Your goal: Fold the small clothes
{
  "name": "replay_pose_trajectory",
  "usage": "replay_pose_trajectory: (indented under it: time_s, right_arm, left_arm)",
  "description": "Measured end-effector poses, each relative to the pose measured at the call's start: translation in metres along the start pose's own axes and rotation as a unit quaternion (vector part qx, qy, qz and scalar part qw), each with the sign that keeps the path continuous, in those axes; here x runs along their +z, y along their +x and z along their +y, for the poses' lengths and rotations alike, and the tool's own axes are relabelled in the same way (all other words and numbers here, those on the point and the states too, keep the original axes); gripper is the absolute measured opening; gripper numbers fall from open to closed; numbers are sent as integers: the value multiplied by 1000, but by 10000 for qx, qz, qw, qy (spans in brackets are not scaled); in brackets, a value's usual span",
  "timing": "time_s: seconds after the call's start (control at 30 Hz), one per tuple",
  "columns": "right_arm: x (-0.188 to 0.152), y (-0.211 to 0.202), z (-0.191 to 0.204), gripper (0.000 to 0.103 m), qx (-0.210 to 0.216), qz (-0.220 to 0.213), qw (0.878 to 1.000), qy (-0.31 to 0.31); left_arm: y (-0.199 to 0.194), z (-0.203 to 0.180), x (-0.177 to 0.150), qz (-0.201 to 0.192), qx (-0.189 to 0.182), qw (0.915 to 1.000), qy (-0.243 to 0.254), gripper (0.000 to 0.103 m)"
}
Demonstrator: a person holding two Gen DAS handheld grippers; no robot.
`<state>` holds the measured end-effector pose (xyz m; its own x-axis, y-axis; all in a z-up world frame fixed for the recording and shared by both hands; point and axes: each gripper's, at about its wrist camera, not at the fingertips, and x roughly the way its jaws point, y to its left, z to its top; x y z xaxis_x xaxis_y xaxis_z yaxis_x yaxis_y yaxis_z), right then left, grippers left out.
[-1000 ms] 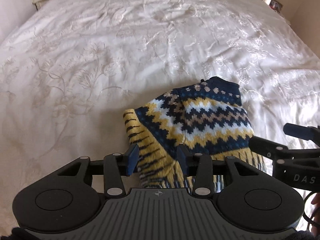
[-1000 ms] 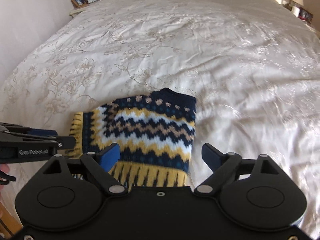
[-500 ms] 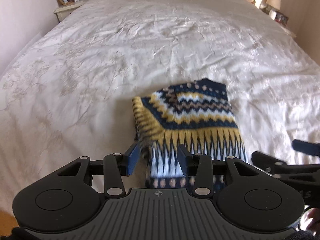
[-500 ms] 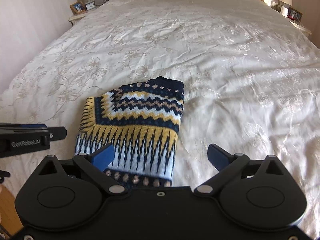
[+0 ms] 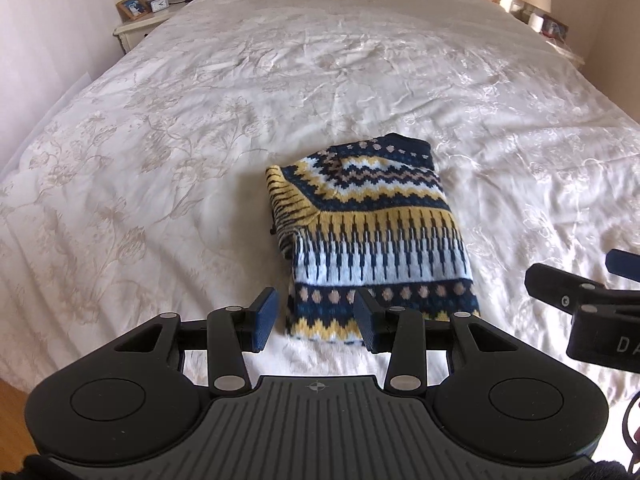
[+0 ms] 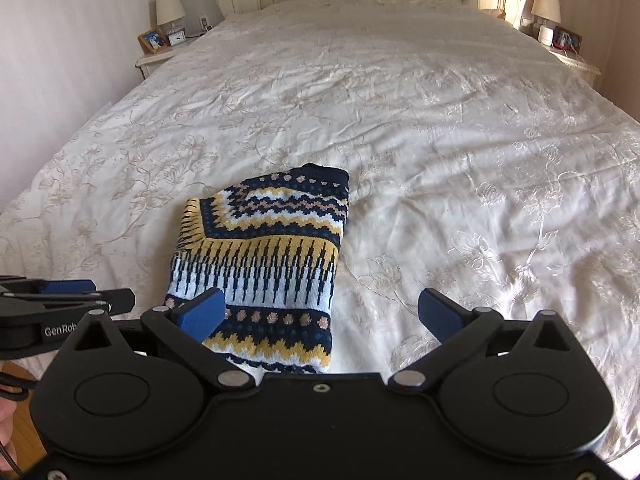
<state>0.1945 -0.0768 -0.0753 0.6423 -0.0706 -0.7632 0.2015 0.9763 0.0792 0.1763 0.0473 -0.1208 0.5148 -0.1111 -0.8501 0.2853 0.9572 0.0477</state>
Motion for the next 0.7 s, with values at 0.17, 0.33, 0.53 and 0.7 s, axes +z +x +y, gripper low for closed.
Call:
replay_pose_trajectory:
  time_s: [0.17, 0.33, 0.53, 0.7]
  right_arm:
    - [-4, -9, 6, 102, 24, -67, 10000, -23]
    - [-6, -13, 9, 102, 41, -93, 9999, 16]
    - [-9, -15, 11, 102, 26, -98, 9999, 67]
    - [-9, -14, 9, 102, -10, -89, 9999, 110]
  left_arm:
    - [-7, 4, -9, -7, -9, 10000, -51, 41]
    - [-12, 7, -12, -39, 11, 10000, -20, 41]
    - [-14, 8, -14, -52, -45, 10000, -12, 41]
    - [-13, 7, -12, -83, -65, 9999, 42, 41]
